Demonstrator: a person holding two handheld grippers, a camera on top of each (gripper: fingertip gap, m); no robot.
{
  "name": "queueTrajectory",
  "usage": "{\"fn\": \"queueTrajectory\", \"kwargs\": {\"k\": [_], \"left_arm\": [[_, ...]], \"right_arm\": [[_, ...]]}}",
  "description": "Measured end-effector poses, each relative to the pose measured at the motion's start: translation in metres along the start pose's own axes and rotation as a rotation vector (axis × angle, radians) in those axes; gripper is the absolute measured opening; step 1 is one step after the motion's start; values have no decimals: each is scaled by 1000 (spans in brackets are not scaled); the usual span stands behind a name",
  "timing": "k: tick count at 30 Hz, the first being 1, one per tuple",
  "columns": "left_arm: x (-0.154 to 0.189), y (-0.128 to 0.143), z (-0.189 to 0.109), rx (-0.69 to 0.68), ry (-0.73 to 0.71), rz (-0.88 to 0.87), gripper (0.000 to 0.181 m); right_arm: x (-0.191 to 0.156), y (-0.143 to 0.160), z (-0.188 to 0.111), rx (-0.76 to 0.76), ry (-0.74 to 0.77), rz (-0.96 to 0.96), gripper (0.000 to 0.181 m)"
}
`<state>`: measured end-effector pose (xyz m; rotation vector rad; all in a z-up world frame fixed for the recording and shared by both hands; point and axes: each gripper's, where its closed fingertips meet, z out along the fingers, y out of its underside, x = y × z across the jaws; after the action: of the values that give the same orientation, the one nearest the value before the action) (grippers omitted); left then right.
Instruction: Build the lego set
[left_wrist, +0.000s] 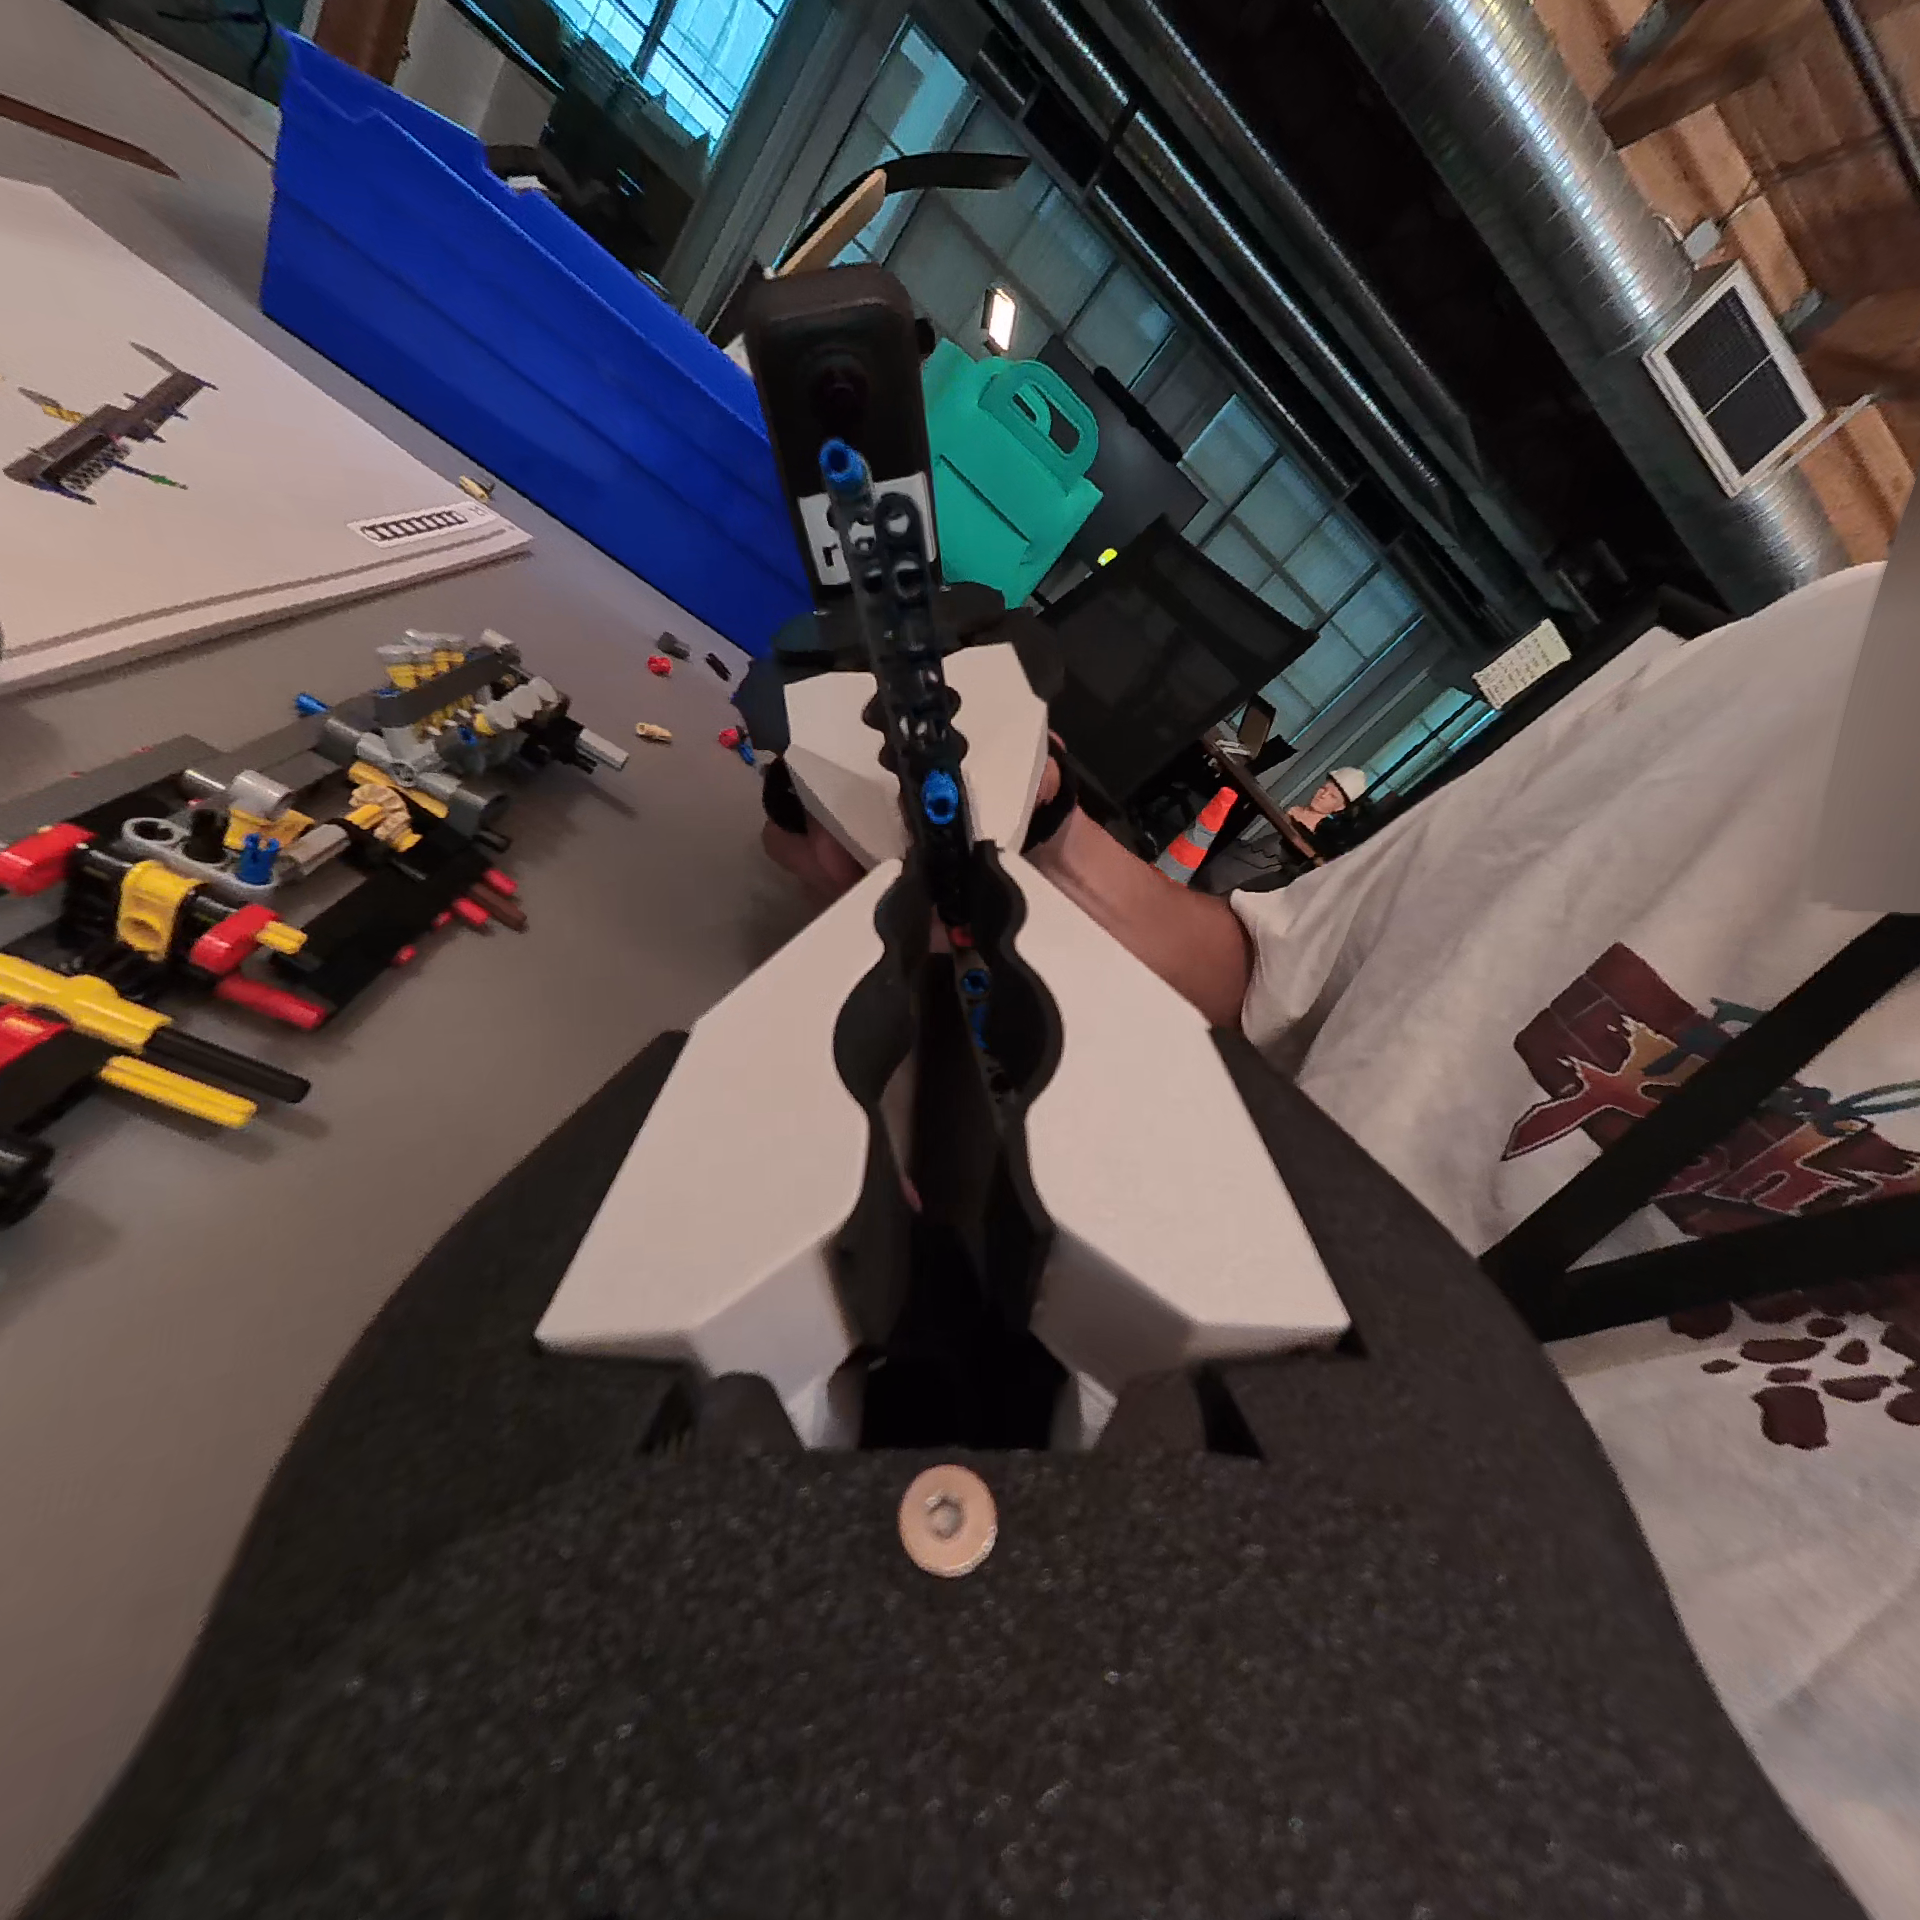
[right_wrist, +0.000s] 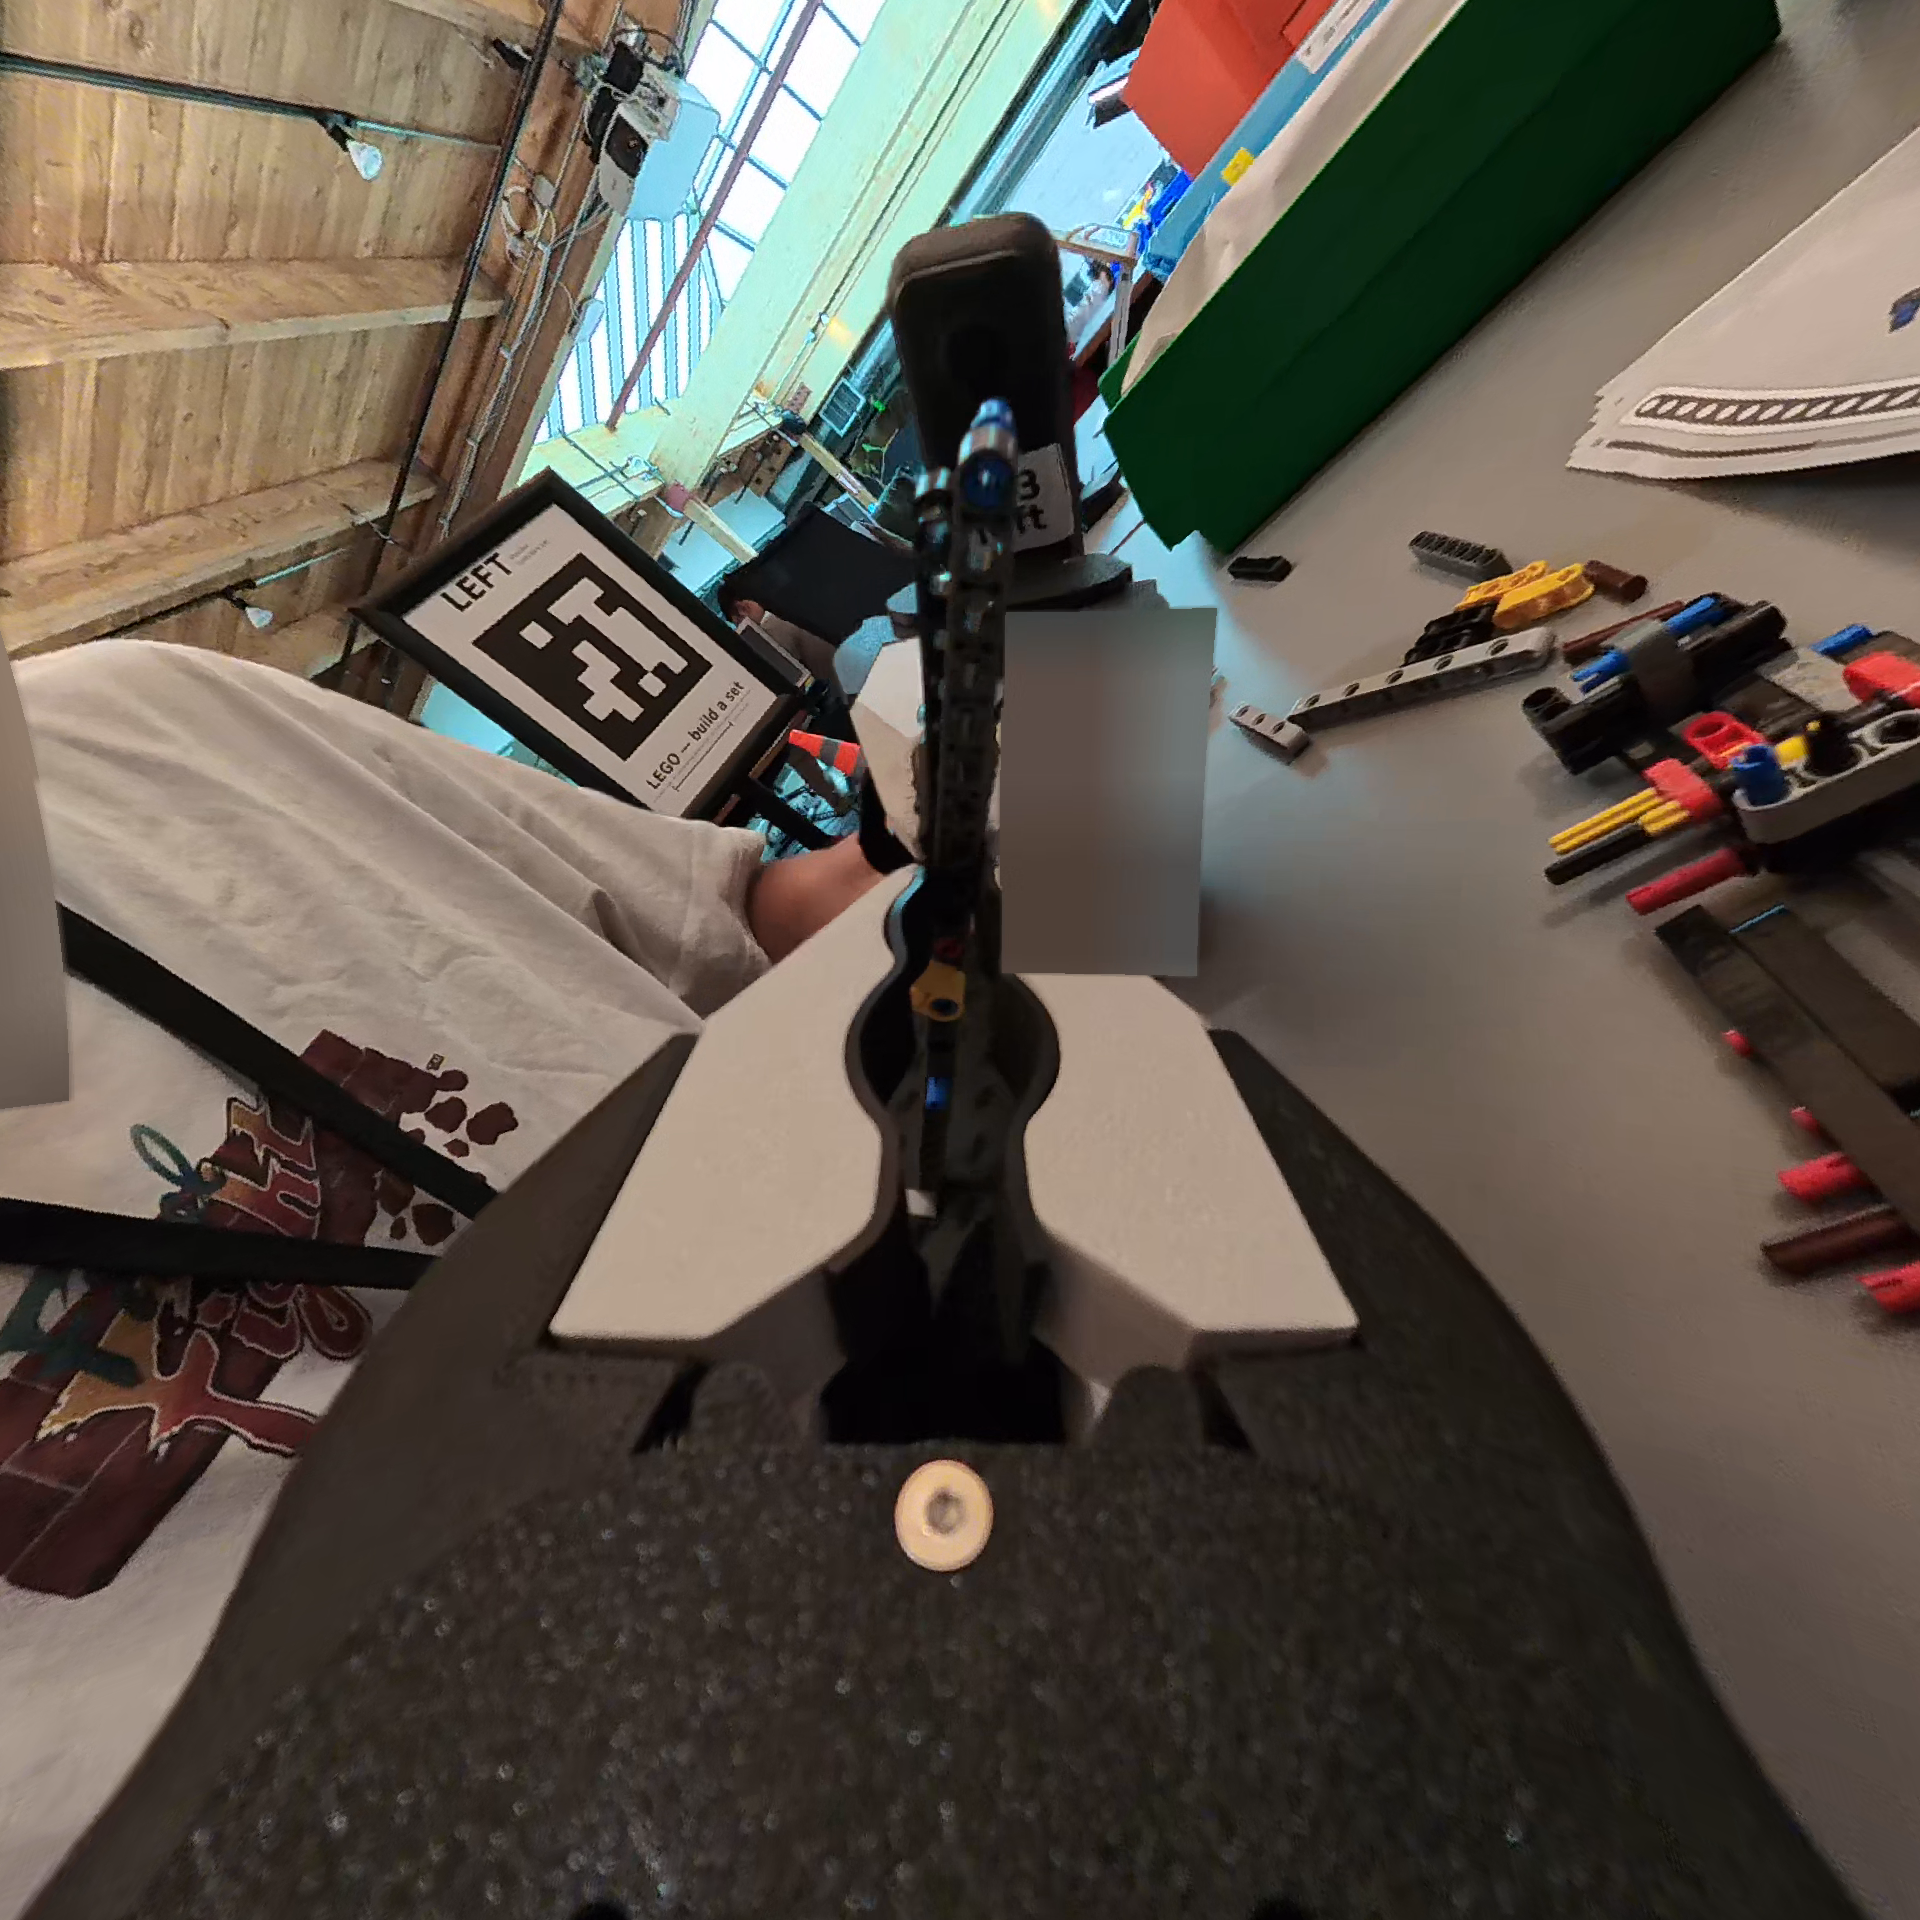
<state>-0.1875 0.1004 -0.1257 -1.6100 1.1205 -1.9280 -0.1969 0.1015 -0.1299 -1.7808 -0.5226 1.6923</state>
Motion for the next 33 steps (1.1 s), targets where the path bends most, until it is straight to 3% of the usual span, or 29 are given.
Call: {"fn": "queueTrajectory", "kwargs": {"k": [1, 4, 7, 33], "left_arm": [[0, -1, -1, 4, 13, -13, 7], [-15, -32, -40, 217, -22, -85, 5], [-7, -12, -13, 69, -66, 62, 7], [-9, -12, -2, 90, -11, -62, 7]], "right_arm": [[0, 1, -1, -2, 0, -5, 7], [8, -17, -29, 111, 39, 23, 5], [0, -6, -5, 16, 20, -48, 6], [7, -11, -5, 40, 29, -6, 6]]}}
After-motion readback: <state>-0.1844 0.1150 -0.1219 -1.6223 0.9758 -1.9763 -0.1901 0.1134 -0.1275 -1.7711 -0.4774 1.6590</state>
